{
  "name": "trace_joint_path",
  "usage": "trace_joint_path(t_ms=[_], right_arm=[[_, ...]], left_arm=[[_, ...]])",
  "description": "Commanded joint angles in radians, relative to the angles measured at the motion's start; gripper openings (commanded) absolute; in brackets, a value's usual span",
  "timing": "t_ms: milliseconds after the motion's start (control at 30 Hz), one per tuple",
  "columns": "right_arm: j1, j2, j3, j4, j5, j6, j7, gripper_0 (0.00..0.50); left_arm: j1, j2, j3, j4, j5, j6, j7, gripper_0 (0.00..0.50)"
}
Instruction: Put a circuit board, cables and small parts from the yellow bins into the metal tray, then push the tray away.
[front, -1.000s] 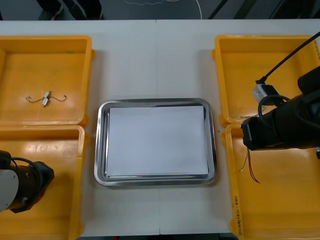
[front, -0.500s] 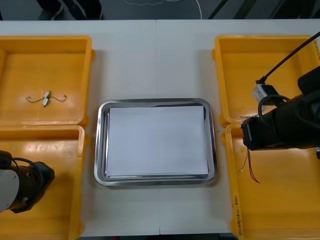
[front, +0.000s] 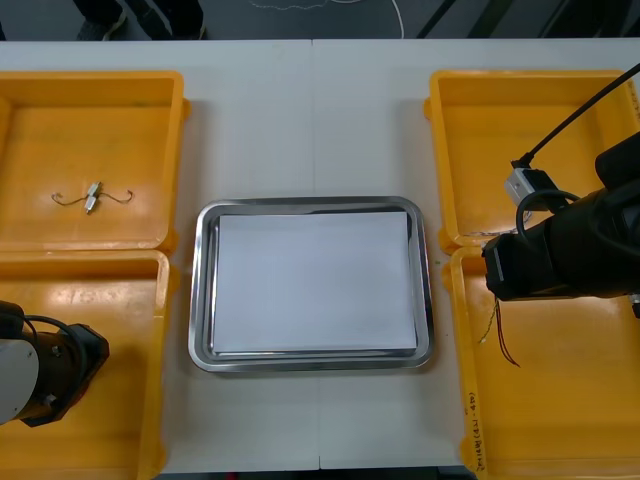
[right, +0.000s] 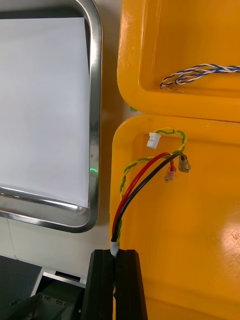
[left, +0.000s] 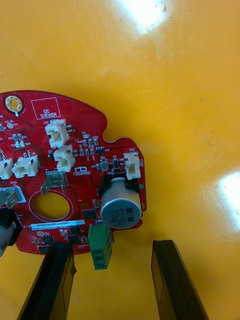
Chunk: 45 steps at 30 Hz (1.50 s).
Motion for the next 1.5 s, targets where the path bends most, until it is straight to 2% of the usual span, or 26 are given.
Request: trace_joint_path(t_ms=[33, 133, 200, 267, 300, 333, 400, 867, 1267, 1433, 1500], right_arm=[[-0.006, -0.006, 0.009, -0.006, 0.003, 0.005, 0.036, 0.0], [-0.005, -0.006, 0.009, -0.006, 0.003, 0.005, 0.037, 0.0], [-0.006, -0.006, 0.009, -0.006, 0.005, 0.005, 0.037, 0.0], [-0.006, -0.006, 0.009, -0.006, 0.003, 0.005, 0.036, 0.0], [-0.006, -0.006, 0.009, -0.006, 0.005, 0.005, 0.037, 0.0], [-0.006, -0.006, 0.009, -0.006, 0.003, 0.005, 0.037, 0.0], [-0.006, -0.006, 0.009, -0.006, 0.003, 0.005, 0.037, 0.0], [-0.006, -0.006, 0.009, -0.006, 0.007, 0.005, 0.037, 0.0], [-0.006, -0.006, 0.009, -0.006, 0.008, 0.005, 0.039, 0.0], [-0.005, -0.006, 0.009, -0.006, 0.008, 0.005, 0.037, 0.0], [-0.006, -0.006, 0.009, -0.006, 0.008, 0.005, 0.037, 0.0]], left_arm=[[0.031, -0.011, -0.012, -0.005, -0.008, -0.01, 0.05, 0.405], [0.032, -0.011, -0.009, -0.004, -0.005, -0.01, 0.049, 0.345], [0.034, -0.011, -0.006, -0.004, -0.002, -0.01, 0.046, 0.259], [0.034, -0.011, -0.006, -0.005, -0.003, -0.01, 0.042, 0.216], [0.034, -0.011, -0.005, -0.005, -0.003, -0.01, 0.042, 0.154], [0.034, -0.012, -0.005, -0.004, -0.003, -0.01, 0.041, 0.053], [0.034, -0.011, -0.005, -0.005, -0.002, -0.01, 0.038, 0.0], [0.029, -0.011, 0.002, -0.033, -0.003, 0.0, 0.029, 0.0], [0.014, 0.073, 0.031, -0.223, 0.018, 0.21, 0.026, 0.0], [-0.017, 0.098, 0.071, -0.309, 0.052, 0.329, 0.026, 0.0], [-0.03, 0.109, 0.089, -0.329, 0.081, 0.33, 0.027, 0.0]])
